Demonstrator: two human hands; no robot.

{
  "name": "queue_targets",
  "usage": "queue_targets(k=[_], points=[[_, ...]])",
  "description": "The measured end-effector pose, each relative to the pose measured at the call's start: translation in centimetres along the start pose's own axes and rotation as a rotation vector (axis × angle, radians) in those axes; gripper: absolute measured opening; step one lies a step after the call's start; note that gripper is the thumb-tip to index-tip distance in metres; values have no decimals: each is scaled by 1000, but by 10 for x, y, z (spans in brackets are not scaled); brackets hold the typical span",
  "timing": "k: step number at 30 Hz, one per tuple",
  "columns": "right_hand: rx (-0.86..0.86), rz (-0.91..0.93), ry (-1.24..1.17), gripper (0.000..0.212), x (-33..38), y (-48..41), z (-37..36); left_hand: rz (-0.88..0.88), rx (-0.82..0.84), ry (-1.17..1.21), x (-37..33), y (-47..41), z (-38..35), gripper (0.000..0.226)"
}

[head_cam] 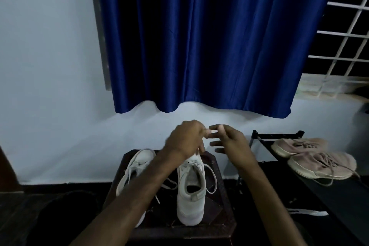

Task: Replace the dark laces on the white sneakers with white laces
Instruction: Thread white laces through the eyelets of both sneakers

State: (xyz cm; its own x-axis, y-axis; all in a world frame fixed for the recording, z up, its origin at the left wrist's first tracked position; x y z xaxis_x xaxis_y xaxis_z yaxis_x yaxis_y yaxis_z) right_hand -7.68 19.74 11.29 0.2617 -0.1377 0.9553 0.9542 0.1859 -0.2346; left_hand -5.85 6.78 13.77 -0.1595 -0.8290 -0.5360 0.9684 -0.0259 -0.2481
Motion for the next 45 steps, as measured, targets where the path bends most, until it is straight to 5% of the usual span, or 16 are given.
queue_targets(k=[2,4,10,12,14,16,20,24,26,28,32,35,39,45], points=[[21,68,-116,26,0,8,0,14,31,-166,-2,-1,-19,23],[-11,179,25,14,-3,13,6,21,59,-243,-4,-2,-34,19],[-171,190,-5,4,-41,21,21,-46,233,-153,3,7,-63,30],[-269,127,-77,6,-61,26,31,-55,153,-114,13,13,-42,48],[-380,60,50,8,-93,32,44,-29,-12,-111,35,19,-11,32],[-362,-9,311,12,-124,42,38,-26,25,-330,60,31,-7,13],[-223,-134,661,12,-158,60,7,-94,373,-816,90,67,-57,21],[-96,-43,655,8,-154,58,-13,-231,402,-1078,84,83,-81,17],[-83,-20,578,5,-152,59,-9,-296,306,-1079,85,78,-89,33],[-116,-5,502,7,-148,60,-2,-270,339,-1119,93,75,-94,20],[-224,45,350,6,-120,55,10,-182,329,-976,94,71,-85,21],[-49,1,123,8,-98,40,-13,46,131,-581,102,51,-46,9],[204,9,473,21,-92,17,-47,177,-88,-144,99,31,-20,8],[6,55,468,18,-91,19,-36,235,-80,-64,81,17,-57,8]])
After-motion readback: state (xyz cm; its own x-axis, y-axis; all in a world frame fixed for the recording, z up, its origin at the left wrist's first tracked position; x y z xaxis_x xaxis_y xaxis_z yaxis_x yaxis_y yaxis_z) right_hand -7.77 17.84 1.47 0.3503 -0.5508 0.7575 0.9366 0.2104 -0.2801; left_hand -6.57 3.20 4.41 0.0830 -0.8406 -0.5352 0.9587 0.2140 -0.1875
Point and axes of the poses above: each hand's wrist, its own y-axis away from the middle knuckle, its own z-axis out of the back of the hand, x = y × z, the point moved 10 cm from there along -y, towards the middle knuckle, and after that the axes turned 8 degrees about -y, right-handed, at the moved point
